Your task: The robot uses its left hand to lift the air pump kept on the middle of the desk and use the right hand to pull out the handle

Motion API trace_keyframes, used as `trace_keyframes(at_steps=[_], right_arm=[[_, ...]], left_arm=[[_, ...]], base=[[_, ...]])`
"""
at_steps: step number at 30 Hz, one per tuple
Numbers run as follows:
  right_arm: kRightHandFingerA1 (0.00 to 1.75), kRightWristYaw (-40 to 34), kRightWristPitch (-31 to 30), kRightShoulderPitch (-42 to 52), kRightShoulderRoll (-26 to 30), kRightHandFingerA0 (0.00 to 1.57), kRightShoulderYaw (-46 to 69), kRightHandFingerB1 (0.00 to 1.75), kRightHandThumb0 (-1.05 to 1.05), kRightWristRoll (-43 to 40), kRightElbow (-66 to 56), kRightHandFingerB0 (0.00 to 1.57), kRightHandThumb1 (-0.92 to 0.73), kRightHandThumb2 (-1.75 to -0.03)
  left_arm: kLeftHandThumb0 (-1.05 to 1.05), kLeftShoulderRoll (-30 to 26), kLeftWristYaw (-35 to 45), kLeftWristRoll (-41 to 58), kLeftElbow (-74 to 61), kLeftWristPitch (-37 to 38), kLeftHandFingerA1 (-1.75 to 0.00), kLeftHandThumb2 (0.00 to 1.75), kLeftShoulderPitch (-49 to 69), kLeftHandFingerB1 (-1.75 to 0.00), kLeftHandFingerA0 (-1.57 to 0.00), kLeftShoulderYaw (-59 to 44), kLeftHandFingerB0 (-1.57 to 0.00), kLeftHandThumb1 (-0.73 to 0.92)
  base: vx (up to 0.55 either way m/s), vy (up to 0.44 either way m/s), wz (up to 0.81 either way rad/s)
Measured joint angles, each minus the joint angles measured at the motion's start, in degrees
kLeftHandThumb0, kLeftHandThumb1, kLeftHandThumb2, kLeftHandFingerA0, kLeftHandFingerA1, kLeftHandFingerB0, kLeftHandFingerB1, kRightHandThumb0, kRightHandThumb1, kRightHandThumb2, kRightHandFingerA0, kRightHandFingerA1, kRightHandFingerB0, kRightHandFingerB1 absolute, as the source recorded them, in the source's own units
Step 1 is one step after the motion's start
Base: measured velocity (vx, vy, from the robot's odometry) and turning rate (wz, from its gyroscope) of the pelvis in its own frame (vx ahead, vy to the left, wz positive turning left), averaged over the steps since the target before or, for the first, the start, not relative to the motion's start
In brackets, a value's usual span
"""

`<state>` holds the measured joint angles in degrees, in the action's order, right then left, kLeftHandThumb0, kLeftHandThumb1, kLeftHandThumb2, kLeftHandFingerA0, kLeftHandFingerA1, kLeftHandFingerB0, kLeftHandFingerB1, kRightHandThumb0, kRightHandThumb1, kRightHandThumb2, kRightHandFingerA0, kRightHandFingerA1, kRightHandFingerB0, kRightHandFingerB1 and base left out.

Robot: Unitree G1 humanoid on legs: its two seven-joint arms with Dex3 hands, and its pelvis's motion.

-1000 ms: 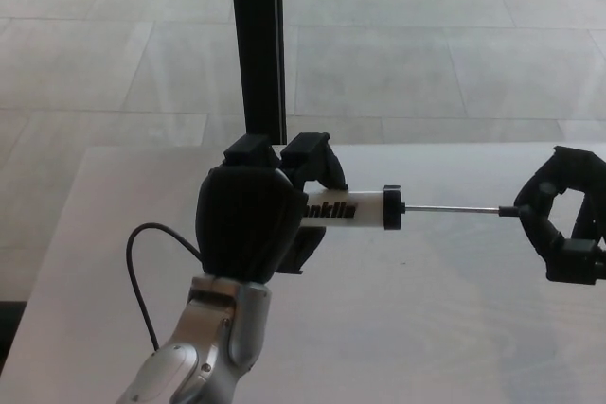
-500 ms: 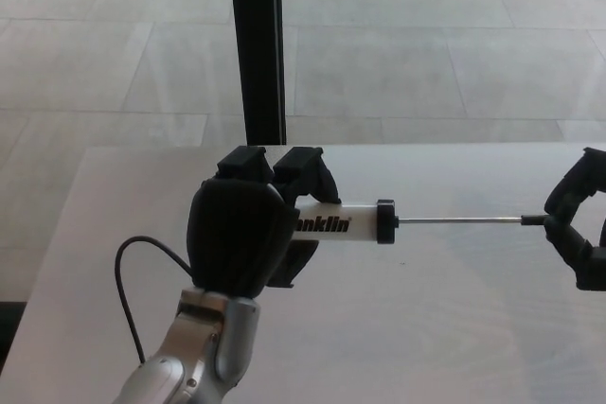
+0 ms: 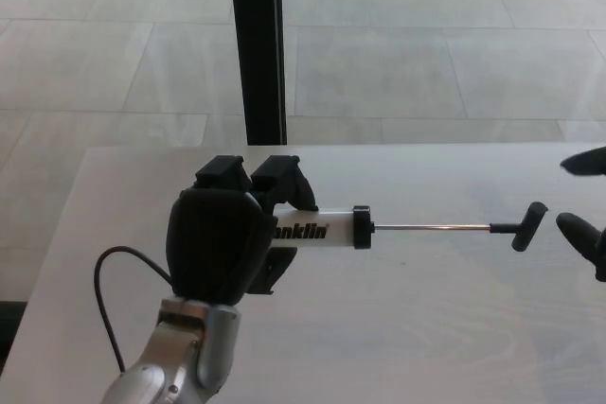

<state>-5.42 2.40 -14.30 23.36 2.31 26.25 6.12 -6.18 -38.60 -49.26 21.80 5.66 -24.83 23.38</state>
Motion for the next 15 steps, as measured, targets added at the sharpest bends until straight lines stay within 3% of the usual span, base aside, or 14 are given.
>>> trace_keyframes(at_steps=[1,3,9,10,11,12,15], right_arm=[[0.10,0.9,-0.3,0.0,0.7,0.00,-0.2,0.00,-0.98,0.0,-0.2,0.00,-0.64,-1.01],[0.00,2.5,-1.1,0.0,1.9,0.00,-0.7,0.00,-1.03,0.0,-0.6,0.00,-0.67,-0.92],[0.00,7.5,-2.9,0.0,4.7,0.00,-1.1,0.00,-1.05,-0.8,-1.0,0.00,-0.71,-0.91],[0.00,8.3,-3.3,0.0,5.0,0.00,-1.1,0.00,-1.05,-1.1,-1.0,0.00,-0.85,-0.66],[0.00,8.8,-3.7,0.0,5.1,0.00,-0.9,0.00,-1.05,-1.4,-1.1,0.00,-0.86,-0.67],[0.00,9.2,-4.1,0.0,5.2,0.00,-0.8,0.00,-1.04,-1.6,-1.2,0.00,-0.73,-0.92],[0.00,10.3,-5.3,0.0,5.3,0.00,-0.7,0.00,-1.02,-2.1,-1.3,0.00,-0.73,-0.91]], left_arm=[[-0.11,0.0,0.0,0.0,0.0,0.0,-1.75,1.19,0.0,-1.60,-0.87,0.0,-0.78,0.46],[-0.12,0.0,0.0,0.0,0.0,0.0,-1.75,1.14,0.1,-1.61,-0.88,0.1,-0.79,0.46],[-0.12,0.0,0.0,-0.1,0.2,-0.2,-1.75,1.11,1.6,-1.61,-0.89,0.9,-0.80,0.46],[-0.11,0.0,0.1,-0.1,0.3,-0.3,-1.75,1.12,1.9,-1.60,-0.90,1.2,-0.82,0.46],[-0.12,0.0,0.3,-0.1,0.5,-0.4,-1.75,1.16,2.3,-1.59,-0.92,1.4,-0.83,0.44],[-0.14,0.0,0.4,-0.1,0.7,-0.4,-1.75,1.16,2.6,-1.59,-0.91,1.8,-0.82,0.46],[-0.14,0.0,1.0,-0.1,0.9,-0.6,-1.75,1.18,3.4,-1.59,-0.91,2.7,-0.80,0.47]], base=[[0.00,0.000,0.00],[0.00,0.000,0.00],[0.00,0.000,0.00],[0.00,0.000,0.00],[0.00,0.000,0.00],[0.00,0.000,0.00],[0.00,0.000,0.00]])
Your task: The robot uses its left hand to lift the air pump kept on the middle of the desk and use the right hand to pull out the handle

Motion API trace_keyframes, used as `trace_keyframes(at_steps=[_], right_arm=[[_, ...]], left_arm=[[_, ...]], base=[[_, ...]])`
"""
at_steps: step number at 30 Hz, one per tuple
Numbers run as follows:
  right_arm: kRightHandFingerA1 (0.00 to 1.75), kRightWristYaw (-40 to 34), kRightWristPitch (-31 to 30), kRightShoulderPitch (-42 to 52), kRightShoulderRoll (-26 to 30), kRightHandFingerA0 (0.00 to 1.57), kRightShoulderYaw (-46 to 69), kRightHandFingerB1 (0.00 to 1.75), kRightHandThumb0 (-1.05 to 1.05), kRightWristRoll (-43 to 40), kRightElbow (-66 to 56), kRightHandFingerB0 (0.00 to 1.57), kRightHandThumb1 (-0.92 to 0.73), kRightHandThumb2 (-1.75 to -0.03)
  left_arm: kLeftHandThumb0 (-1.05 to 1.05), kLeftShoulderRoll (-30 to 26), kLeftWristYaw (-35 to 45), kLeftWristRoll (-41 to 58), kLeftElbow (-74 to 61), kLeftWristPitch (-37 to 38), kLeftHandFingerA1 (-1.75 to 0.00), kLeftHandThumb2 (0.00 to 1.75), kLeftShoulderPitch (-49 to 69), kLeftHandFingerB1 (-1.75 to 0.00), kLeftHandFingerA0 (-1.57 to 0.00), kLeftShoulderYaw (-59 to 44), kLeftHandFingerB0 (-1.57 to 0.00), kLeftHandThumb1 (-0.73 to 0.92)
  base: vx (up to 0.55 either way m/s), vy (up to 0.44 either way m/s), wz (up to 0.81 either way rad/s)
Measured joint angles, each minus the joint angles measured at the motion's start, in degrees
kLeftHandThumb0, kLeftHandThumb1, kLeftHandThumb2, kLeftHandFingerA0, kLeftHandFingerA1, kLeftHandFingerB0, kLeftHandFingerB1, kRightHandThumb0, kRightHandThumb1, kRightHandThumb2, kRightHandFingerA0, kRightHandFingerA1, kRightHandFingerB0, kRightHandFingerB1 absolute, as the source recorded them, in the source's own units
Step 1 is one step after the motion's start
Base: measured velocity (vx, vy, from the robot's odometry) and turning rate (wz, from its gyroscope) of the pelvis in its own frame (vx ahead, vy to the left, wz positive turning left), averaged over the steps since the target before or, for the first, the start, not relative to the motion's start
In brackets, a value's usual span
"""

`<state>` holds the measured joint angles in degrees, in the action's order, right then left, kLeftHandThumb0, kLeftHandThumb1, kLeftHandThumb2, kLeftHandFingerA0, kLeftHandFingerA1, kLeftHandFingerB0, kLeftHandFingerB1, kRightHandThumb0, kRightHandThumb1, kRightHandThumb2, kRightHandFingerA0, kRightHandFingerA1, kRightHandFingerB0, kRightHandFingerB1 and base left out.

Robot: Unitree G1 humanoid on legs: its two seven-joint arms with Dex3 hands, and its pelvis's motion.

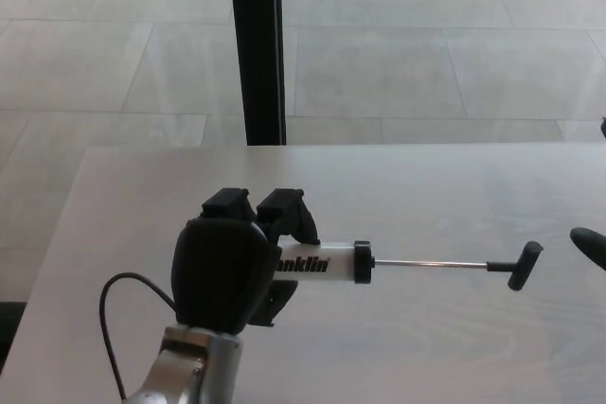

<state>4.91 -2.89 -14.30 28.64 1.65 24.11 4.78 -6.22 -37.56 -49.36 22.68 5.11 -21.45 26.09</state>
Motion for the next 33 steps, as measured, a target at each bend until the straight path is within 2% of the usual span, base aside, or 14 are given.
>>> trace_keyframes(at_steps=[1,2,3,6,7,8,12,13,16,17,20,22,23,33], right_arm=[[0.00,0.2,-0.2,0.0,0.0,0.00,0.1,0.00,-1.03,-0.1,0.0,0.00,-0.73,-0.92],[0.00,0.3,-0.3,0.0,0.0,0.00,0.3,0.00,-1.02,-0.3,0.1,0.00,-0.74,-0.93],[0.00,0.3,-0.4,0.0,0.0,0.00,0.4,0.00,-1.02,-0.5,0.2,0.00,-0.74,-0.92],[0.00,0.3,-0.4,0.0,0.0,0.00,0.6,0.00,-1.02,-0.8,0.4,0.00,-0.76,-0.94],[0.00,0.3,-0.4,0.0,-0.1,0.00,0.5,0.00,-1.01,-0.9,0.4,0.00,-0.76,-0.94],[0.00,0.3,-0.4,0.0,-0.1,0.00,0.5,0.00,-1.00,-0.9,0.4,0.00,-0.76,-0.93],[0.00,0.3,-0.4,0.0,-0.2,0.00,0.5,0.00,-0.98,-1.0,0.4,0.00,-0.90,-0.67],[0.27,0.3,-0.4,0.0,-0.3,0.00,0.5,0.00,-1.05,-1.0,0.4,0.00,-0.76,-1.14],[0.26,0.3,-0.4,0.0,-0.5,0.00,0.5,0.00,-1.05,-1.0,0.4,0.00,-0.76,-1.14],[0.25,0.3,-0.4,0.0,-0.6,0.00,0.5,0.00,-1.05,-1.0,0.4,0.00,-0.76,-1.14],[0.25,0.3,-0.4,0.0,-0.8,0.00,0.5,0.00,-1.05,-1.0,0.4,0.00,-0.76,-1.14],[0.25,0.3,-0.4,0.0,-1.0,0.00,0.5,0.00,-1.05,-1.0,0.4,0.00,-0.76,-1.14],[0.25,0.3,-0.4,0.0,-1.1,0.00,0.5,0.00,-1.05,-1.0,0.4,0.00,-0.76,-1.14],[0.25,0.3,-0.4,0.0,-1.3,0.00,0.5,0.02,-1.05,-1.0,0.4,0.00,-0.74,-1.14]], left_arm=[[-0.13,0.0,0.3,0.0,0.0,-0.1,-1.75,1.21,0.2,-1.60,-0.91,0.3,-0.81,0.47],[-0.14,0.0,0.8,0.0,0.0,-0.1,-1.41,1.16,0.6,-1.29,-1.21,0.6,-1.04,0.45],[-0.09,0.0,1.5,0.1,-0.2,-0.3,-1.75,1.28,1.1,-1.62,-0.89,0.9,-0.80,0.45],[-0.12,0.0,3.8,0.3,-0.6,-0.9,-1.75,1.24,2.2,-1.69,-0.92,1.6,-0.75,0.51],[-0.19,0.0,4.7,0.3,-1.0,-1.2,-1.47,1.16,2.4,-1.35,-1.23,1.7,-1.02,0.51],[-0.12,0.0,5.5,0.3,-1.3,-1.6,-1.75,1.10,2.4,-1.69,-0.94,1.8,-0.73,0.56],[-0.13,0.2,8.6,0.3,-2.4,-2.9,-1.75,0.94,2.5,-1.54,-0.88,2.2,-0.74,0.63],[-0.12,0.3,9.6,0.3,-2.6,-3.4,-1.67,0.90,2.5,-1.28,-0.89,2.2,-0.79,0.62],[-0.21,0.5,12.0,0.3,-3.2,-4.6,-1.45,0.76,2.5,-0.84,-0.81,2.2,-0.75,0.65],[-0.25,0.6,12.9,0.3,-3.4,-5.0,-1.51,0.71,2.5,-0.57,-0.78,2.2,-0.44,0.62],[-0.48,0.9,15.3,0.3,-3.9,-6.3,-0.68,0.58,2.4,-0.31,-0.28,2.2,-0.12,0.60],[-0.48,1.1,16.9,0.3,-4.2,-7.3,-0.68,0.58,2.3,-0.31,-0.28,2.3,-0.12,0.60],[-0.60,1.1,17.8,0.3,-4.3,-7.8,-0.51,0.84,2.2,-0.25,0.00,2.3,-0.01,0.39],[-0.78,1.2,25.7,0.3,-5.0,-11.7,-0.24,0.85,1.1,-0.13,0.00,2.3,-0.10,0.46]], base=[[0.00,0.000,0.00],[0.00,0.000,0.00],[0.00,0.000,0.00],[0.00,0.000,0.00],[0.00,0.000,0.00],[0.00,0.000,0.00],[0.00,0.000,0.00],[0.00,0.000,0.00],[0.00,0.000,0.00],[0.00,0.000,0.00],[0.00,0.000,0.00],[0.00,0.000,0.00],[0.00,0.000,0.00],[0.00,0.000,0.00]])
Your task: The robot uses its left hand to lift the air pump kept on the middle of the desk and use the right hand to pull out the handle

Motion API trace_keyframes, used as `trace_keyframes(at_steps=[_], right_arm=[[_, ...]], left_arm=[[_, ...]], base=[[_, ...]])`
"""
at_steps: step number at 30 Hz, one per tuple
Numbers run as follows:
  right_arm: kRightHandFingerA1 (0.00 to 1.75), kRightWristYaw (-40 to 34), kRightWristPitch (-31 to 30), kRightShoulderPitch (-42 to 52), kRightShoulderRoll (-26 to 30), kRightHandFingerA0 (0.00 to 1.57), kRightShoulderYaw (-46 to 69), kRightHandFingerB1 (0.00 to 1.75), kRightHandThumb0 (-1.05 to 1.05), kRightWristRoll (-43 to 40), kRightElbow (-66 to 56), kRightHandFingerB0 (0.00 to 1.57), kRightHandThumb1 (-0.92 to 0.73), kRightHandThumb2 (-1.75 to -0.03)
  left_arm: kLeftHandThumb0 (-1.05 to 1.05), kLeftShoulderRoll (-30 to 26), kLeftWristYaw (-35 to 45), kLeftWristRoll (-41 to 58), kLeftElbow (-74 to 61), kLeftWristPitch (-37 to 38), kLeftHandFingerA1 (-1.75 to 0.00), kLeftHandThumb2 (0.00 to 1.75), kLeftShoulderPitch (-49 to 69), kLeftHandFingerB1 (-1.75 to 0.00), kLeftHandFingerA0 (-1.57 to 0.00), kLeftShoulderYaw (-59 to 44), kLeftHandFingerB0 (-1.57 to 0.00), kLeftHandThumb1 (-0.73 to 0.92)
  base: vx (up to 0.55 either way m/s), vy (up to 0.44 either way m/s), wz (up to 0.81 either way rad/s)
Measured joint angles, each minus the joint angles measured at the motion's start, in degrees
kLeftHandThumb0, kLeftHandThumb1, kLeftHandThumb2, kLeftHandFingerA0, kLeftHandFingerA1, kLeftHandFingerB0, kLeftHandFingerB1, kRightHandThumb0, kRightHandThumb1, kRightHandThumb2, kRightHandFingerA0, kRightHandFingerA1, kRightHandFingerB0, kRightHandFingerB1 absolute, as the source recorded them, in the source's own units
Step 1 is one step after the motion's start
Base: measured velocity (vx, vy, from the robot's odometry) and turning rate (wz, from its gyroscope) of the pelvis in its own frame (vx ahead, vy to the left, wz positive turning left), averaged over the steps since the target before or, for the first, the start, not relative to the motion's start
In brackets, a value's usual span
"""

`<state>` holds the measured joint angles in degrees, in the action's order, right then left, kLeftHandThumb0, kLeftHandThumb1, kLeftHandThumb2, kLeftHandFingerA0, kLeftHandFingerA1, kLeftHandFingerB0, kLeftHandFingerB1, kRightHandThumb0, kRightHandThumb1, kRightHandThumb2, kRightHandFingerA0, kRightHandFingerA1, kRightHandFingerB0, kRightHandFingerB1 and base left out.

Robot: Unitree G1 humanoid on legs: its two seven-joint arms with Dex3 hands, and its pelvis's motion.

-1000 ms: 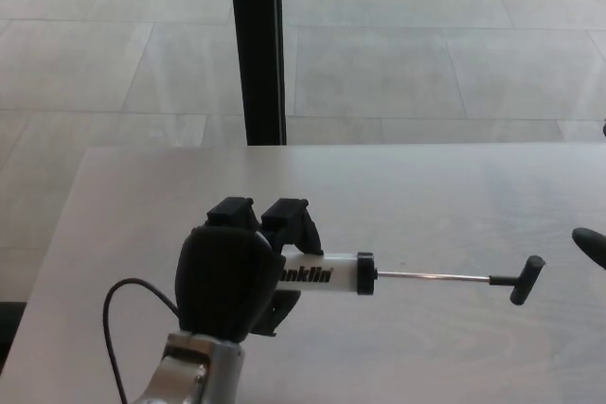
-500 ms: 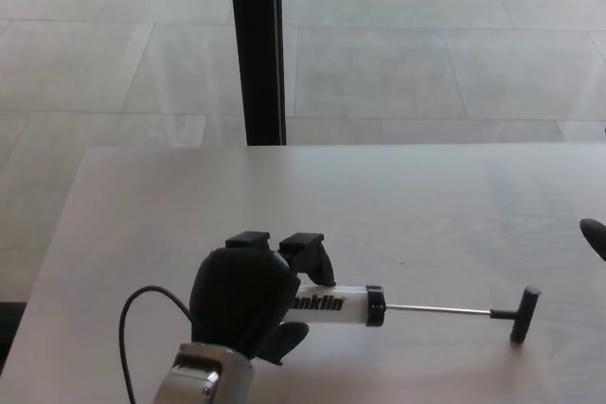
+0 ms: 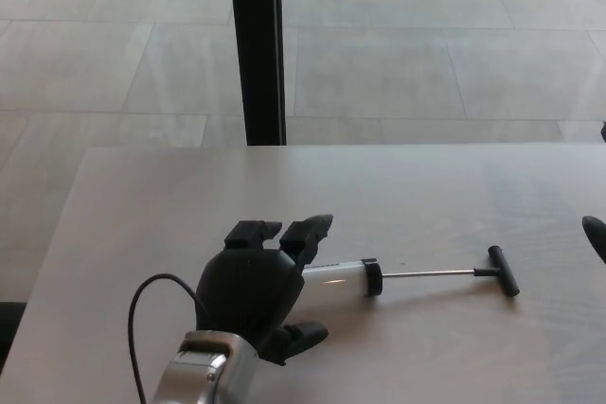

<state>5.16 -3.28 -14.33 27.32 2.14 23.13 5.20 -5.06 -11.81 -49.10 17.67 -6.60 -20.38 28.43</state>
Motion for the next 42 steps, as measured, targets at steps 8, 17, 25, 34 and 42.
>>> trace_keyframes(at_steps=[8,17,25,34,42], right_arm=[[0.23,0.0,0.0,0.0,0.0,0.00,0.0,0.01,-1.05,0.0,0.0,0.00,-0.75,-1.13],[0.00,0.0,0.1,0.0,0.0,0.00,0.4,0.03,-0.99,-0.1,0.2,0.00,-0.76,-0.92],[0.27,0.0,0.4,0.5,0.8,0.00,2.2,0.08,-1.04,-0.6,1.0,0.00,-0.73,-1.14],[0.00,0.0,1.0,3.8,4.8,0.00,7.2,0.03,-1.00,-1.7,3.7,0.00,-0.72,-0.92],[0.23,0.0,1.9,10.0,9.7,0.00,12.9,0.10,-1.05,-2.9,9.1,0.00,-0.74,-1.15]], left_arm=[[-0.78,-0.5,6.8,0.0,-1.2,-2.8,-0.32,0.89,-0.4,-0.19,-0.01,0.0,-0.09,0.48],[-0.77,-3.9,13.4,3.5,-5.6,-3.5,-0.35,1.00,-0.3,-0.23,-0.03,-5.1,0.00,0.58],[-0.80,-6.8,16.7,10.8,-9.2,-3.4,-0.28,1.04,-0.1,-0.24,0.00,-16.7,-0.04,0.69],[-0.72,-14.8,20.4,18.2,-9.9,-3.7,-0.41,1.08,3.1,-0.26,-0.01,-32.2,0.00,0.73],[-0.36,-20.0,22.7,23.9,-4.9,-3.6,-0.53,1.08,13.0,-0.49,-0.04,-45.9,0.00,0.55]], base=[[0.00,0.000,0.00],[0.00,0.000,0.00],[0.00,0.000,0.00],[0.00,0.000,0.00],[0.00,0.000,0.00]])
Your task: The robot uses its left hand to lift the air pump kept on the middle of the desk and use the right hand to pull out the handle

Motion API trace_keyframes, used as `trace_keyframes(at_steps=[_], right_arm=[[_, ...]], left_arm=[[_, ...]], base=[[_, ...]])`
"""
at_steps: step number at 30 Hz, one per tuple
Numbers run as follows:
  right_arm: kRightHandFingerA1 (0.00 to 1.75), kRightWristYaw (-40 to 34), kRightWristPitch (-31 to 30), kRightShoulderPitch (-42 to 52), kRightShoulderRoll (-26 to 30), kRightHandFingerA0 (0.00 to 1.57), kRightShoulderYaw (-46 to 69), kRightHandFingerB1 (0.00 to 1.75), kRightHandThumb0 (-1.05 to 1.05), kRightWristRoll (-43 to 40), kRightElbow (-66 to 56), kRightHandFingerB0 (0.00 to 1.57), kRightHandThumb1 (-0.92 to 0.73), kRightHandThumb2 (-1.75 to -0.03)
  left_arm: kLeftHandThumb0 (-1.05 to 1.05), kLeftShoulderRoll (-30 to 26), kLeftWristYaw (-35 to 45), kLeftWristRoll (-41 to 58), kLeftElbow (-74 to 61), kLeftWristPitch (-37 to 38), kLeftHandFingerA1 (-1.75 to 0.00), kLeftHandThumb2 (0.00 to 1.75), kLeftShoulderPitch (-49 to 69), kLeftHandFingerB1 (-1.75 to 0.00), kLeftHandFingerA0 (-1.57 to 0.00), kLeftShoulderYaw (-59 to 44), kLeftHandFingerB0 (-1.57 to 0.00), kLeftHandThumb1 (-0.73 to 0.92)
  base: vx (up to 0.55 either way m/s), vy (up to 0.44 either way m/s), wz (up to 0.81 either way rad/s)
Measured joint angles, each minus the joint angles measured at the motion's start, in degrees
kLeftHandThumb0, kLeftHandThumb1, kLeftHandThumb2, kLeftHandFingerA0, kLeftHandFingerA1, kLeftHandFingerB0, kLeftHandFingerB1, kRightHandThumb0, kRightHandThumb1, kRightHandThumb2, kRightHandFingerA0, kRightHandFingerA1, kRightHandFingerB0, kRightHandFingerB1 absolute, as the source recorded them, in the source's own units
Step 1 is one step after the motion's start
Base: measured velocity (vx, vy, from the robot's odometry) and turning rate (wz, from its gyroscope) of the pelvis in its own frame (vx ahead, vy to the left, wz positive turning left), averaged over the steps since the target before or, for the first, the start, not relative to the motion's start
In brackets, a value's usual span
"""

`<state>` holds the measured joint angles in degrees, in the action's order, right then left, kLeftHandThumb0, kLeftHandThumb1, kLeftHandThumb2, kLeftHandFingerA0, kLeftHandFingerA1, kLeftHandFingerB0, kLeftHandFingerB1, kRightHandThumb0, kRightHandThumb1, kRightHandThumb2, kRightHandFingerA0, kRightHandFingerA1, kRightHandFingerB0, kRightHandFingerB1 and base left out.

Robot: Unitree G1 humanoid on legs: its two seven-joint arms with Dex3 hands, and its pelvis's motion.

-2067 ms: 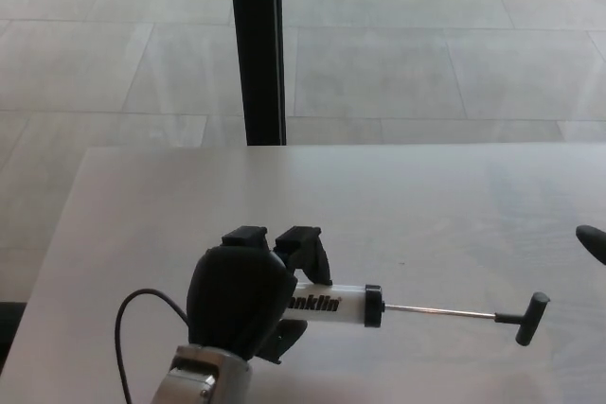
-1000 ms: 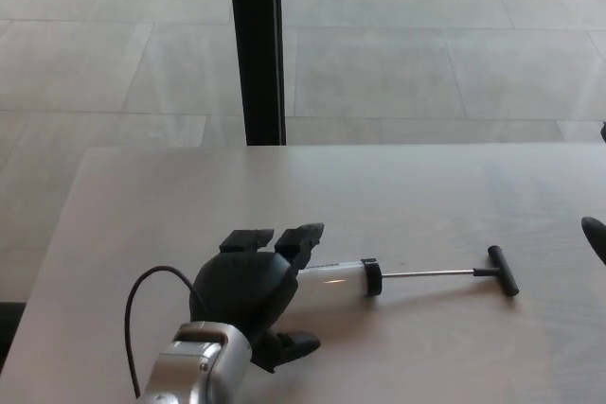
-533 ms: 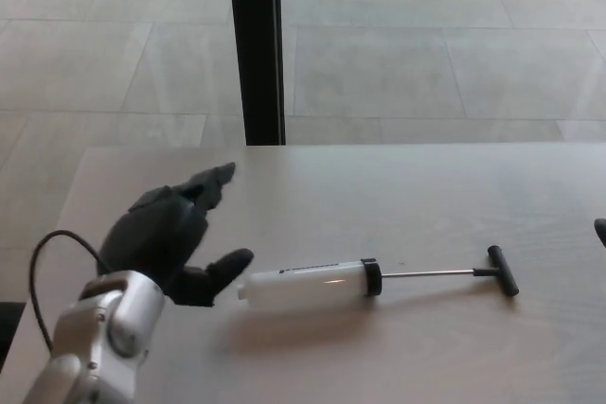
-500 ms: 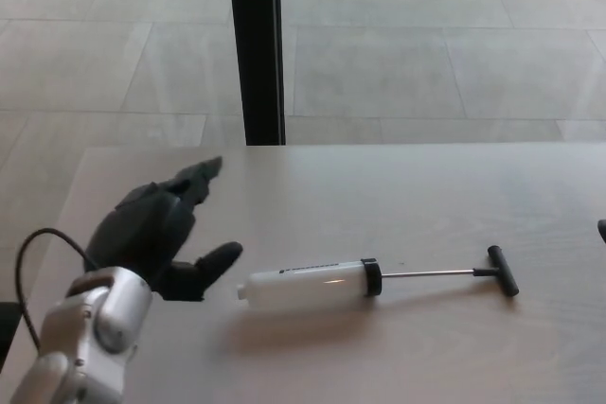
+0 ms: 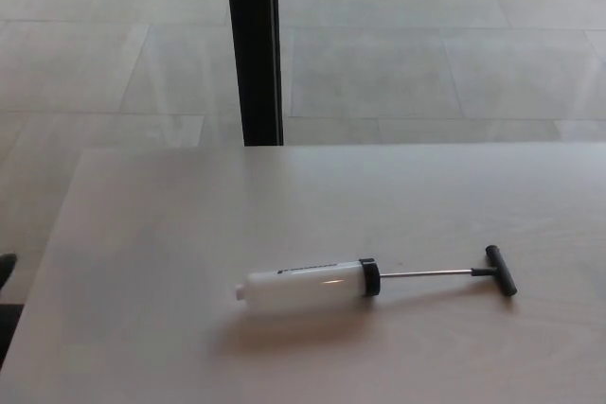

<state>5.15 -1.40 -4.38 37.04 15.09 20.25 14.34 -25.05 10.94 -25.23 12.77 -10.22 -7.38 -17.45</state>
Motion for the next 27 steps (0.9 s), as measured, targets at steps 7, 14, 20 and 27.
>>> trace_keyframes(at_steps=[7,14,20,27], right_arm=[[0.24,0.0,1.0,6.6,3.0,0.00,6.7,0.11,-0.96,-1.8,7.0,0.04,-0.73,-1.12],[0.16,-0.5,2.7,12.1,4.0,0.00,13.9,0.23,-0.97,-4.1,16.9,0.05,-0.73,-1.12],[0.54,-1.6,4.7,15.1,4.0,0.04,23.0,0.50,-0.40,-7.6,28.0,0.00,-0.43,-1.06],[0.57,-2.5,7.0,15.7,2.6,0.21,33.9,0.46,-0.79,-13.2,39.5,0.16,-0.62,-0.98]], left_arm=[[-0.55,-1.4,1.2,5.4,10.5,0.2,-0.47,0.65,11.1,-0.34,-0.17,-12.3,-0.18,0.85],[-0.60,0.4,1.9,10.7,17.9,0.2,-0.47,0.64,21.8,-0.35,-0.25,-24.7,-0.23,0.84],[-0.59,3.5,2.3,15.3,24.9,0.2,-0.47,0.63,30.4,-0.35,-0.37,-34.5,-0.28,0.84],[-0.59,4.6,3.2,20.6,35.4,0.2,-0.46,0.63,34.7,-0.35,-0.48,-42.8,-0.31,0.76]], base=[[0.00,0.000,0.00],[0.00,0.000,0.00],[0.00,0.000,0.00],[0.00,0.000,0.00]])
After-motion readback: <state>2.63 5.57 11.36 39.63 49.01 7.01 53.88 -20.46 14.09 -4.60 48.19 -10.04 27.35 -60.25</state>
